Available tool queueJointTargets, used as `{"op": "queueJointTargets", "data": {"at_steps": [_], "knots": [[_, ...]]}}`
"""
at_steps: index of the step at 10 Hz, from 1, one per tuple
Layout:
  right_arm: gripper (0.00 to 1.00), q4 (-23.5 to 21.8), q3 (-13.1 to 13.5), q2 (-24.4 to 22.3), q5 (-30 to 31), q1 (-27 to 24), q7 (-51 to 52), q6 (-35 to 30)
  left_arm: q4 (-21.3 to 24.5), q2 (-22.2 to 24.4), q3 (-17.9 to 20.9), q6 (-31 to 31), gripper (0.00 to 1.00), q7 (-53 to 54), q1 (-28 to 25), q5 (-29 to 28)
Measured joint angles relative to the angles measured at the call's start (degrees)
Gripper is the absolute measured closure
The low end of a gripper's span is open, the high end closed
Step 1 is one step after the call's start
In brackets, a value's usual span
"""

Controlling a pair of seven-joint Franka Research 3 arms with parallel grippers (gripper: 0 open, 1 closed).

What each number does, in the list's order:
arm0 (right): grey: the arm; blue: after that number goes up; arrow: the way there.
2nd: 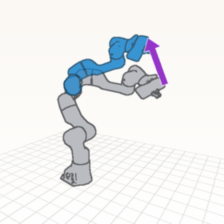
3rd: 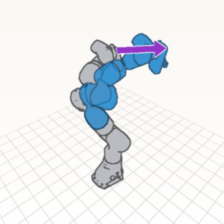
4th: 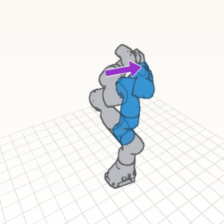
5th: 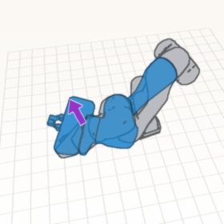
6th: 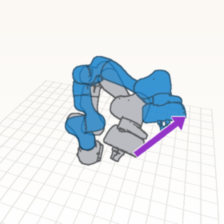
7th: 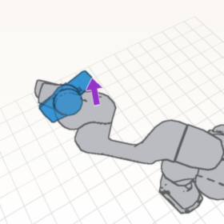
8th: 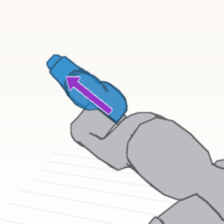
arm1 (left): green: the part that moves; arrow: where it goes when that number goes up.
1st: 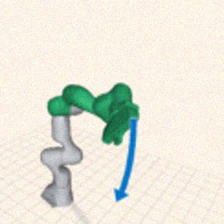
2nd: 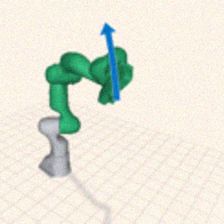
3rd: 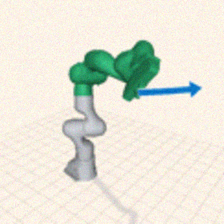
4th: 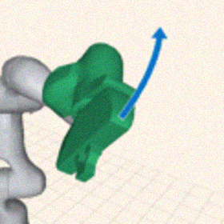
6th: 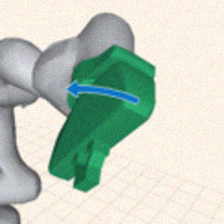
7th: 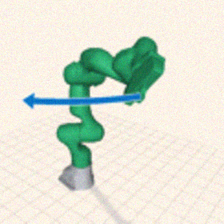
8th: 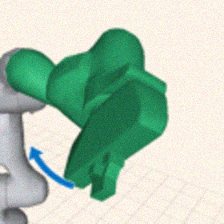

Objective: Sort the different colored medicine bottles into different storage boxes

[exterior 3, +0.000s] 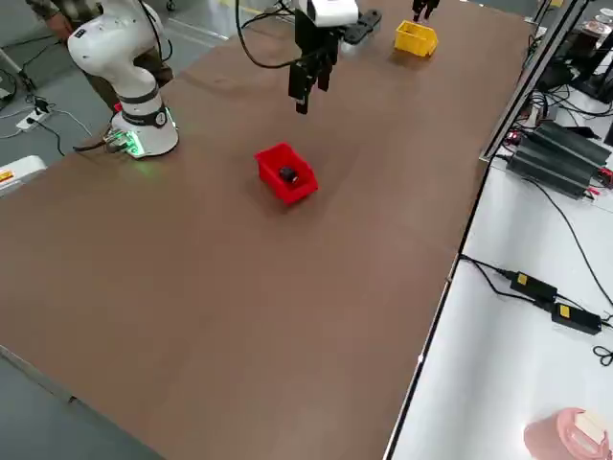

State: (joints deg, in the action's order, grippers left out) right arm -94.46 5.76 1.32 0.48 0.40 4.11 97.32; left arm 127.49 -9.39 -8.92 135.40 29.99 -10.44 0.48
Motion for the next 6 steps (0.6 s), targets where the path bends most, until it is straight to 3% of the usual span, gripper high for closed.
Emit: {"op": "queueJointTargets", "data": {"at_steps": [2, 5, 6], "knots": [[0.0, 0.07, -0.15, -0.87, -0.17, 0.14, -2.23, -1.5, -3.8, 0.98, -0.03, -2.06, 0.01, 0.01, 0.04, 0.0], [0.0, 0.05, -0.17, -0.81, -0.2, 0.18, -2.56, -1.51, -21.35, 3.56, -0.07, -21.26, 0.01, -10.84, 0.7, 0.44], [0.0, 0.05, -0.19, -0.81, -0.2, 0.23, -2.58, -1.45, -26.39, 3.48, -0.13, -24.79, 0.01, -15.84, 1.46, 0.44]]}}
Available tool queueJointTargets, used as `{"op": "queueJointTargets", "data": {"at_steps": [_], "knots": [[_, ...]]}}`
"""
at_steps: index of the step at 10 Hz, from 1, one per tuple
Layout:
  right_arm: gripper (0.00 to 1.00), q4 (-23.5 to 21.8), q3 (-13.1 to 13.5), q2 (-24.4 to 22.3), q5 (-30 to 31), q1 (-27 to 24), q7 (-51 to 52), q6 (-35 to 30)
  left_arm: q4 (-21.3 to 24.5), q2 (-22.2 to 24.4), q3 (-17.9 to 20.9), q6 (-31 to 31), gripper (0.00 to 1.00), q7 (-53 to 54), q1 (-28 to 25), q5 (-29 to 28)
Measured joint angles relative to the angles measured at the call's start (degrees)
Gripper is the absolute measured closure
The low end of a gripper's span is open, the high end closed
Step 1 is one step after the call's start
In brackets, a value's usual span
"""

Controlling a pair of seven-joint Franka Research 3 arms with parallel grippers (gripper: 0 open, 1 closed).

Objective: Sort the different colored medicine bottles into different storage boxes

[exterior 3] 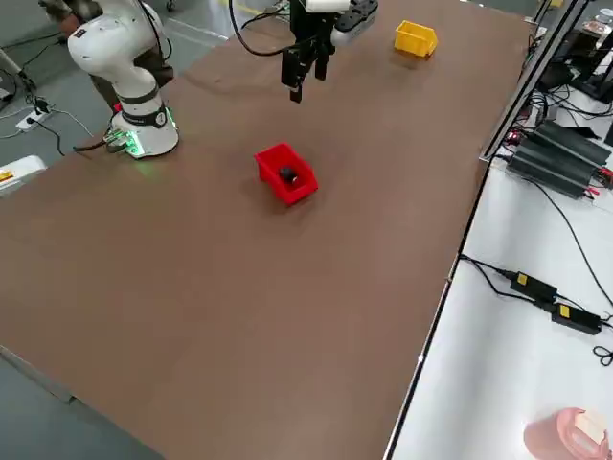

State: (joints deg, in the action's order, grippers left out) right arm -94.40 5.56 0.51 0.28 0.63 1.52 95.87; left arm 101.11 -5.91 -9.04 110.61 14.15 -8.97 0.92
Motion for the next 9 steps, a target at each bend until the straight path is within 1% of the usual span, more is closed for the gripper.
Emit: {"op": "queueJointTargets", "data": {"at_steps": [1, 2, 3, 4, 6, 9], "knots": [[0.0, 0.0, -0.01, 0.0, 0.0, 0.02, -0.01, 0.02, -3.85, -0.29, -0.26, -2.45, 0.01, -3.59, 0.77, 0.0], [0.0, 0.0, -0.02, 0.0, -0.01, 0.04, -0.01, 0.03, -7.7, -0.63, -0.37, -6.26, 0.01, -5.3, 1.39, -0.01], [0.0, 0.0, -0.04, 0.0, -0.01, 0.08, -0.01, 0.11, -11.39, -0.84, -0.38, -11.11, 0.01, -6.39, 2.14, -0.28], [0.0, 0.0, -0.12, 0.0, -0.01, 0.17, -0.02, 0.2, -14.03, -0.87, -0.38, -15.6, 0.01, -9.13, 3.09, -1.04], [0.0, 0.02, -0.16, 0.0, -0.01, 0.27, -0.04, 0.45, -16.96, -0.79, -0.42, -21.17, 0.0, -14.62, 3.86, -2.03], [0.0, 0.17, -0.16, -0.12, -0.04, 0.27, -1.01, 1.06, -18.29, -0.39, -0.39, -23.86, 0.01, -17.6, 3.8, -2.05]]}}
